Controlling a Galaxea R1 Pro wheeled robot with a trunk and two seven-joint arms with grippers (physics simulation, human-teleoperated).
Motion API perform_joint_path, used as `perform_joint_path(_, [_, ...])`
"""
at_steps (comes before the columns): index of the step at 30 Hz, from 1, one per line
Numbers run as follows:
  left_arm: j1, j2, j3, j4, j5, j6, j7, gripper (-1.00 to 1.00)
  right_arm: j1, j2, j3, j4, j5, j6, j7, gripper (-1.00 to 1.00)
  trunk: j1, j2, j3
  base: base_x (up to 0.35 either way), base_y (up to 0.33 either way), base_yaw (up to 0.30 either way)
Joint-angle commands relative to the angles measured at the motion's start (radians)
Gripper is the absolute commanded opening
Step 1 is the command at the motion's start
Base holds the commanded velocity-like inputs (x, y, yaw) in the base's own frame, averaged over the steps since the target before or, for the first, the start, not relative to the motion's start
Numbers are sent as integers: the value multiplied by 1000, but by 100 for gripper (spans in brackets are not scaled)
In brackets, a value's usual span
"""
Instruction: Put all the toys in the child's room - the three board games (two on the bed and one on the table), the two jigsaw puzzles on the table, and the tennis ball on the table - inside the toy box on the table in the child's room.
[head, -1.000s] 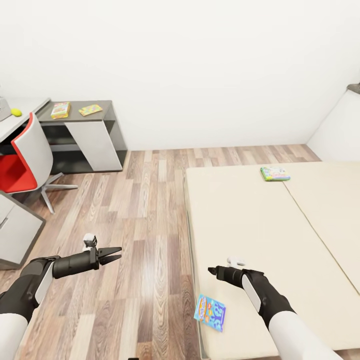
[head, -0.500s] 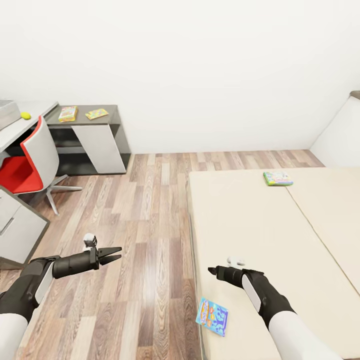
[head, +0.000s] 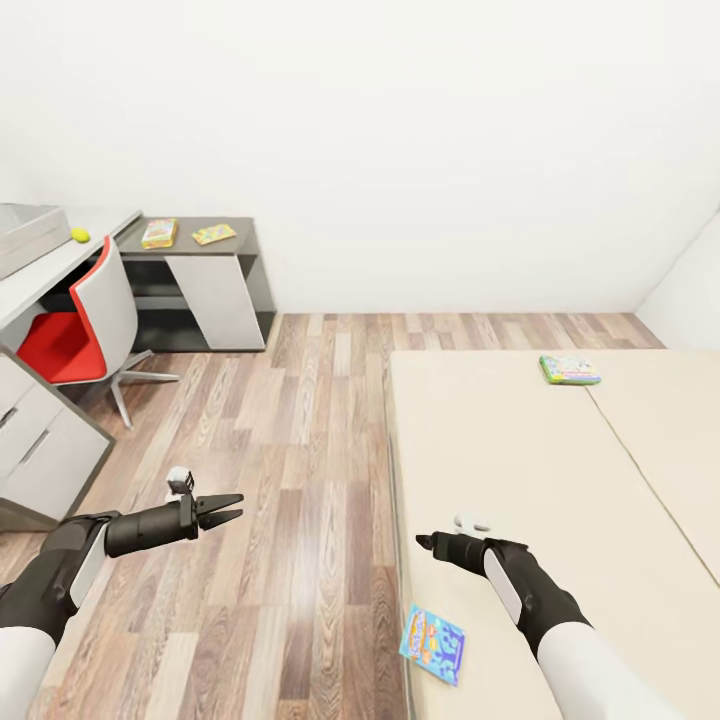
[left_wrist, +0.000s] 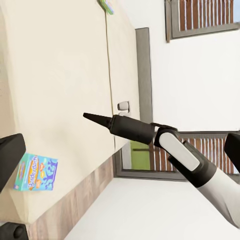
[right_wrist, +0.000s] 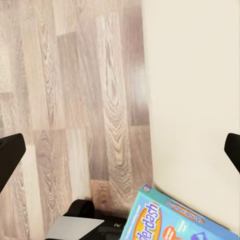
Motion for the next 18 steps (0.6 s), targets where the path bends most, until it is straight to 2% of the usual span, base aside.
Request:
perform_joint_path(1, [-1,0,0,0,2,10,-2,100,0,1,-5,-2,-4,8,2,100,1,-2,0,0,0,122])
perform_joint_path(11, [-1,0,0,0,2,10,-2,100,-1,1,-5,-2,-4,8,2,100,1,-2,14,0,0,119])
perform_joint_path(18, [-1,0,0,0,1,10,-2,100,-1,-1,-5,-2,-4,8,2,100,1,-2,18,0,0,-24])
